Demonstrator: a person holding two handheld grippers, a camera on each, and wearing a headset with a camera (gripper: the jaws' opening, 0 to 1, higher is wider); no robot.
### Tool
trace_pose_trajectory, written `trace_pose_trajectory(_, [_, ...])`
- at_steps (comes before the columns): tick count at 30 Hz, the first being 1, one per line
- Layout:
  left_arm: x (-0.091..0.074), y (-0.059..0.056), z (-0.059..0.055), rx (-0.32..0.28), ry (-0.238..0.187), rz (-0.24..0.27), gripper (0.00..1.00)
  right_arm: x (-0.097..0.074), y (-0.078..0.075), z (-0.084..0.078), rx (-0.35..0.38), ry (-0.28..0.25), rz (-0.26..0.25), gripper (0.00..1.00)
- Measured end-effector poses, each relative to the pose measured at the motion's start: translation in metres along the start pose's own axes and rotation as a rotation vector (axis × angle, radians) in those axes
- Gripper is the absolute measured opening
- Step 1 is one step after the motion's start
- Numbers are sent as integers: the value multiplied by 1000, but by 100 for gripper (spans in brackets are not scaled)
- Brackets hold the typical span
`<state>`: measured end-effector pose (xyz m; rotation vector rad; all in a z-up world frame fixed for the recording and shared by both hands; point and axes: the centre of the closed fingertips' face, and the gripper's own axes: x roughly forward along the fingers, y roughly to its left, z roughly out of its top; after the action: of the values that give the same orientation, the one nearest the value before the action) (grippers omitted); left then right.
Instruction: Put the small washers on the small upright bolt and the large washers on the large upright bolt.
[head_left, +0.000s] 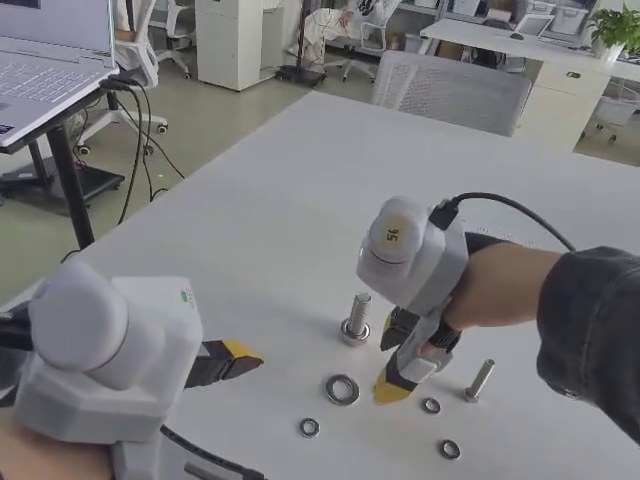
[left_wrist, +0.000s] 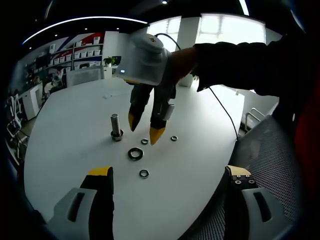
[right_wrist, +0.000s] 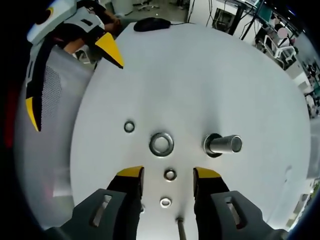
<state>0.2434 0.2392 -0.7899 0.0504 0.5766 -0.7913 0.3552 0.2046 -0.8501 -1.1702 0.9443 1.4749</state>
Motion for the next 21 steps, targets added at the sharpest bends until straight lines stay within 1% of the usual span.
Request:
trace_pose_trajectory(10, [0, 1, 0, 3, -3, 8, 92, 10, 8, 18, -36, -13, 9, 41])
trace_pose_trajectory(14, [-1, 2, 0, 3, -4, 10, 91, 16, 8, 20, -40, -6, 2, 39])
trace_pose_trajectory(17, [-1, 2, 0, 1, -5, 11, 91, 21, 10, 23, -38, -9, 11, 38])
trace_pose_trajectory(21, [-1, 1, -1, 0, -7, 9, 91, 28, 11, 23, -53, 2, 12, 37])
